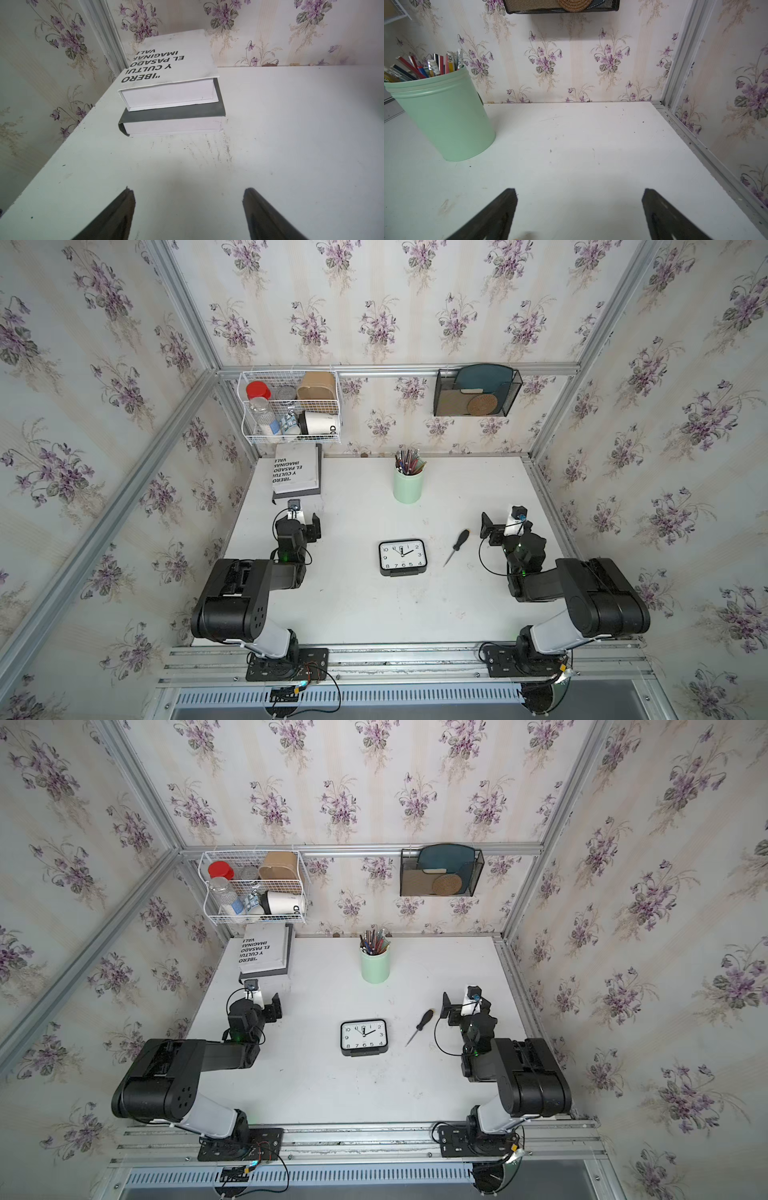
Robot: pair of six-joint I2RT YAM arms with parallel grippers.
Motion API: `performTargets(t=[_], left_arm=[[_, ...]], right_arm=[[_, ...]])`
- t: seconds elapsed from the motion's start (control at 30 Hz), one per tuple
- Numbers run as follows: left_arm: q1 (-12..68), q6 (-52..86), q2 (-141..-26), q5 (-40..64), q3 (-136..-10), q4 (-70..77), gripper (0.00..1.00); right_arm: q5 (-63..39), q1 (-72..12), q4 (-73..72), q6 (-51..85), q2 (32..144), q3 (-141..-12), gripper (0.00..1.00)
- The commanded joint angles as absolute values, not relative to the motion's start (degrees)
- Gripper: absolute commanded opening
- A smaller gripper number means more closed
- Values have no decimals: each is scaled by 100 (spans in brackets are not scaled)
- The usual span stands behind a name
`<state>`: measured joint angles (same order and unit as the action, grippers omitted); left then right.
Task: Remove the battery from the alarm
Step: Adjust the alarm at the center of the board.
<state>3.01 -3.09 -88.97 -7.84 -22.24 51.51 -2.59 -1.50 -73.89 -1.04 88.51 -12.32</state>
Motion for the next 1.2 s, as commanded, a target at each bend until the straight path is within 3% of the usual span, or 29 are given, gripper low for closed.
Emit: performTargets(t=[0.0, 0.83, 1.03, 1.17], left_arm=[[299, -387, -8860, -703, -2223, 5209, 85], [308, -422, -8668, -632, -2048, 5388, 86], [308, -382, -7213, -582, -1908, 4495, 86], [312, 567, -6208, -1148, -2298, 3137, 85]], right_arm=[[-220, -153, -7420, -18, 8829, -1240, 100], [-44, -154, -7412, 53, 8540, -1139, 100], [130, -154, -6228, 253, 7249, -1265, 100], [628, -148, -4079, 1426, 6277, -2018, 100]])
